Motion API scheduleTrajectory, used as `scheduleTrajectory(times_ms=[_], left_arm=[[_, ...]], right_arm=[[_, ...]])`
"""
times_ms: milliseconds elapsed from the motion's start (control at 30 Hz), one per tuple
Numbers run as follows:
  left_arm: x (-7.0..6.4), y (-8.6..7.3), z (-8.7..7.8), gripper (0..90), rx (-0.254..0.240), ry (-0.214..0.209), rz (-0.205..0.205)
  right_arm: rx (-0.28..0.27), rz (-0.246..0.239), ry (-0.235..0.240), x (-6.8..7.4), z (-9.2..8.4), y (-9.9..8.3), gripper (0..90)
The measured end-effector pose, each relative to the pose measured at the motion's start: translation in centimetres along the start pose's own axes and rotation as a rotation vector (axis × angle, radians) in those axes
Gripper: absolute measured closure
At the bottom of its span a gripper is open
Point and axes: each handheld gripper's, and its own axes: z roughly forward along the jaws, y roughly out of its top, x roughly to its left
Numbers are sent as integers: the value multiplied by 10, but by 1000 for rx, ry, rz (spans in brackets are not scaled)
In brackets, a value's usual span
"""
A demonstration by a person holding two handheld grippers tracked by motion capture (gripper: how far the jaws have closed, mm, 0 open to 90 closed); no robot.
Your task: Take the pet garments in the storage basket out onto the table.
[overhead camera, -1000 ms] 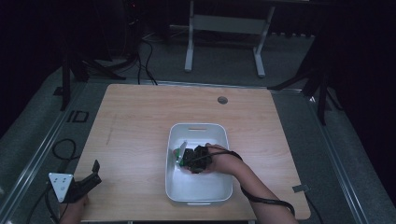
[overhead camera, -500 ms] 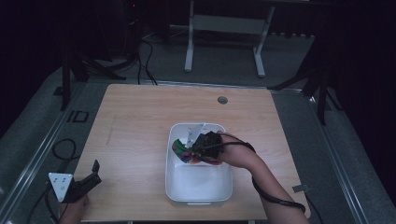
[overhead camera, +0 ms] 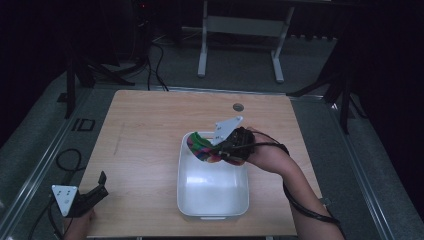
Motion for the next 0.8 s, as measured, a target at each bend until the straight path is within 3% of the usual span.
scheduleTrajectory(times_ms=[300, 800], left_arm=[[0, 0, 0, 14, 2, 2, 0], [0, 0, 0, 14, 4, 2, 4]], right_arm=[[-21, 25, -57, -12, -28, -16, 753], [0, 149, -156, -39, -61, -70, 753]])
